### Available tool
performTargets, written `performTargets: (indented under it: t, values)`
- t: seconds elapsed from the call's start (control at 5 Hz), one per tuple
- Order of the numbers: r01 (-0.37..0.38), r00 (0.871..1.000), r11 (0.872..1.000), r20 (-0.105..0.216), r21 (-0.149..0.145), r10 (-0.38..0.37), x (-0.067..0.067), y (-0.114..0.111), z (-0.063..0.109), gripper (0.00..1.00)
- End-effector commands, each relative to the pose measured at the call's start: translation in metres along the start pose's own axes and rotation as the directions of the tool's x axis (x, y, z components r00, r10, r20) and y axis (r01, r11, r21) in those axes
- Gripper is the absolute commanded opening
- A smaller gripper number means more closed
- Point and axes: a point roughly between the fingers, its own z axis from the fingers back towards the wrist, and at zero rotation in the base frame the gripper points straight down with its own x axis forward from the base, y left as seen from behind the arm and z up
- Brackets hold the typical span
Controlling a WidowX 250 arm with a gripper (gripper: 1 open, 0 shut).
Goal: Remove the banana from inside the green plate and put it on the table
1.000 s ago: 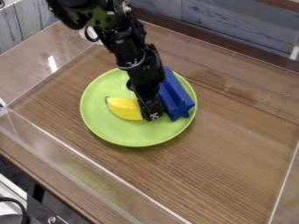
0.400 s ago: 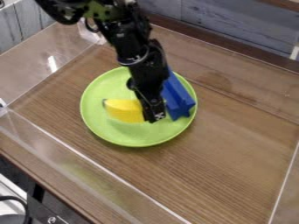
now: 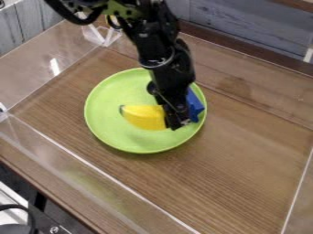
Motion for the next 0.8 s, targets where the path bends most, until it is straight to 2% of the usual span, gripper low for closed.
performTargets:
  t: [0.0,0.4,0.6]
  values:
    - [-0.005,0.999,0.999,0.038,0.037,0.004,0.014,0.002,0.009,0.00]
    - [-0.012,0.999,0.999,0.035,0.043,0.010,0.011,-0.012,0.010,0.00]
    - [0.029,0.999,0.999,0.030,0.034,-0.030,0.021,-0.011,0.016,0.00]
